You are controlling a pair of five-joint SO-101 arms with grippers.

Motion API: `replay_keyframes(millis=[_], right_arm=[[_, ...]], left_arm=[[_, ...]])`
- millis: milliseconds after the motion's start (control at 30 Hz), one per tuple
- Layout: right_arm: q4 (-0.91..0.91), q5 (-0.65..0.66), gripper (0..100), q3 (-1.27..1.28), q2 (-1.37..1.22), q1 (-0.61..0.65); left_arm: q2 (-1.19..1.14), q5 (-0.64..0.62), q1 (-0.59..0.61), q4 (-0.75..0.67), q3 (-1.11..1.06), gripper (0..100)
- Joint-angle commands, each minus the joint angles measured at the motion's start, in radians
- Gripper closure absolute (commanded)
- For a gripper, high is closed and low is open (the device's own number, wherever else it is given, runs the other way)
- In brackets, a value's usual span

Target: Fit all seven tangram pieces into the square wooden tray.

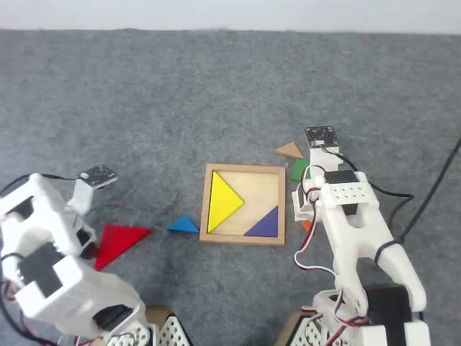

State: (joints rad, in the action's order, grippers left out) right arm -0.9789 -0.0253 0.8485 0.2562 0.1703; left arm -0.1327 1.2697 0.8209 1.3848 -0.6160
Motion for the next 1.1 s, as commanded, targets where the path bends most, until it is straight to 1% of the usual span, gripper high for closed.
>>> replay_keyframes(millis=[0, 100, 200, 267, 333, 500, 600, 733, 867, 1000, 1067], right_arm=[[0.004, -0.003, 90.1, -0.008, 0.054, -0.015], [0.007, -0.003, 90.1, -0.008, 0.054, -0.015], [0.008, -0.003, 90.1, -0.008, 0.054, -0.015], [0.010, -0.003, 90.1, -0.008, 0.054, -0.015], [0.012, -0.003, 90.1, -0.008, 0.054, -0.015], [0.012, -0.003, 90.1, -0.008, 0.054, -0.015], [0.012, -0.003, 90.1, -0.008, 0.054, -0.015], [0.013, -0.003, 90.1, -0.008, 0.054, -0.015], [0.013, -0.003, 90.1, -0.008, 0.054, -0.015], [0.013, -0.003, 90.1, -0.008, 0.054, -0.015], [0.013, -0.003, 90.1, -0.008, 0.054, -0.015]], left_arm=[[0.175, 0.011, 0.006, 0.032, -0.012, 91], [0.333, -0.063, -0.005, 0.101, -0.044, 84], [0.486, -0.169, -0.038, 0.204, -0.062, 78], [0.554, -0.221, -0.068, 0.206, -0.082, 76], [0.580, -0.255, -0.112, 0.143, -0.111, 74], [0.505, -0.299, -0.193, -0.140, -0.217, 68], [0.411, -0.304, -0.215, -0.241, -0.225, 67], [0.259, -0.304, -0.218, -0.258, -0.139, 67], [0.157, -0.318, -0.218, -0.256, -0.077, 67], [0.141, -0.319, -0.219, -0.262, -0.079, 68], [0.140, -0.318, -0.219, -0.262, -0.079, 70]])
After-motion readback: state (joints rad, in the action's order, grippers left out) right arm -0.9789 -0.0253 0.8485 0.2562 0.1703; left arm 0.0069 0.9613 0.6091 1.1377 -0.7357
